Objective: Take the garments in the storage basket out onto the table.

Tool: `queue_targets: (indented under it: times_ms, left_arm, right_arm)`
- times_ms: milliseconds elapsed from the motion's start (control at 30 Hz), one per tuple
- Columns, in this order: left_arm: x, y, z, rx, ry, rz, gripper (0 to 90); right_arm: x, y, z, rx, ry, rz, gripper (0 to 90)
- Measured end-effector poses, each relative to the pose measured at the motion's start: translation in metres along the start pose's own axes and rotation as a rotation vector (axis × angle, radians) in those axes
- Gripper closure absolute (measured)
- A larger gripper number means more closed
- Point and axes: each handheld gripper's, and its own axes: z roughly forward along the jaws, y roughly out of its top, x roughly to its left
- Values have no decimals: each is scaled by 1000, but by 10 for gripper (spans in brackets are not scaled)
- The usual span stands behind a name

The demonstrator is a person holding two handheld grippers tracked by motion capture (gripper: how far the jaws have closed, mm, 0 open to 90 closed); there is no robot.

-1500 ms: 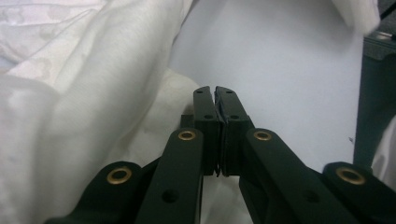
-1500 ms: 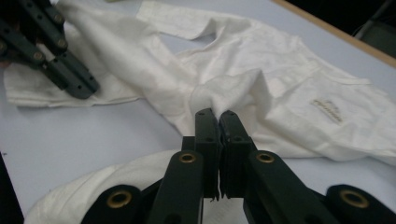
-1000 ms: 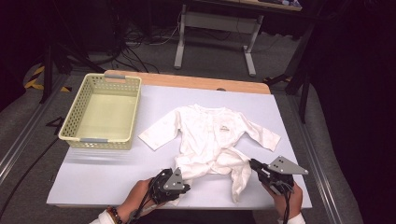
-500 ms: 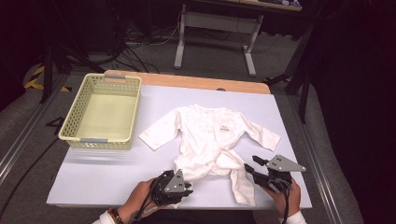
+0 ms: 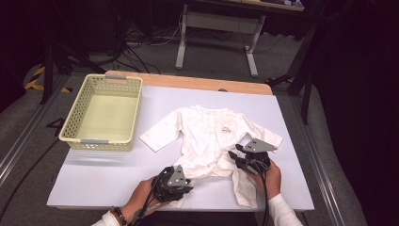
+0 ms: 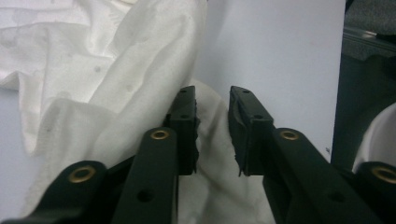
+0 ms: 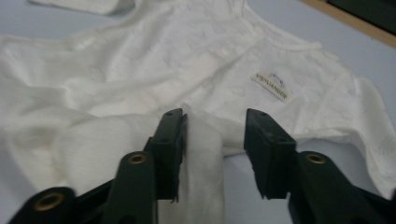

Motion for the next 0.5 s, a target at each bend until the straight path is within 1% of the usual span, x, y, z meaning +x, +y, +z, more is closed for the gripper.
queue_targets:
  times_ms: [33,133,200,233,267,333,400,467,500]
  left_arm:
    - [0,0,0,0,-2,0,799]
    - [0,0,-1,-3,-11,5,846]
    - [-1,0,-2,-4,-21,16,855]
    - [-2,0,-2,-2,-28,20,858]
    - [-4,0,-2,-3,-42,34,859]
    - [-10,2,-1,3,-51,55,860]
    - [-14,3,0,-4,-65,68,860]
    - [-18,5,0,1,-78,85,860]
    - [-20,5,0,-3,-81,87,859]
  right_arm:
    - [-2,-2,4,21,-3,-5,755]
    - [-8,-8,5,50,-4,1,885]
    - [-12,-11,2,51,-10,11,889]
    - [-16,-14,-2,49,-15,28,889]
    - [-18,-15,-4,46,-21,35,889]
    - [-25,-20,-11,41,-30,64,889]
    - [-29,-25,-17,38,-37,86,889]
    - [-33,-29,-24,37,-41,106,888]
    - [-35,-32,-29,38,-44,118,888]
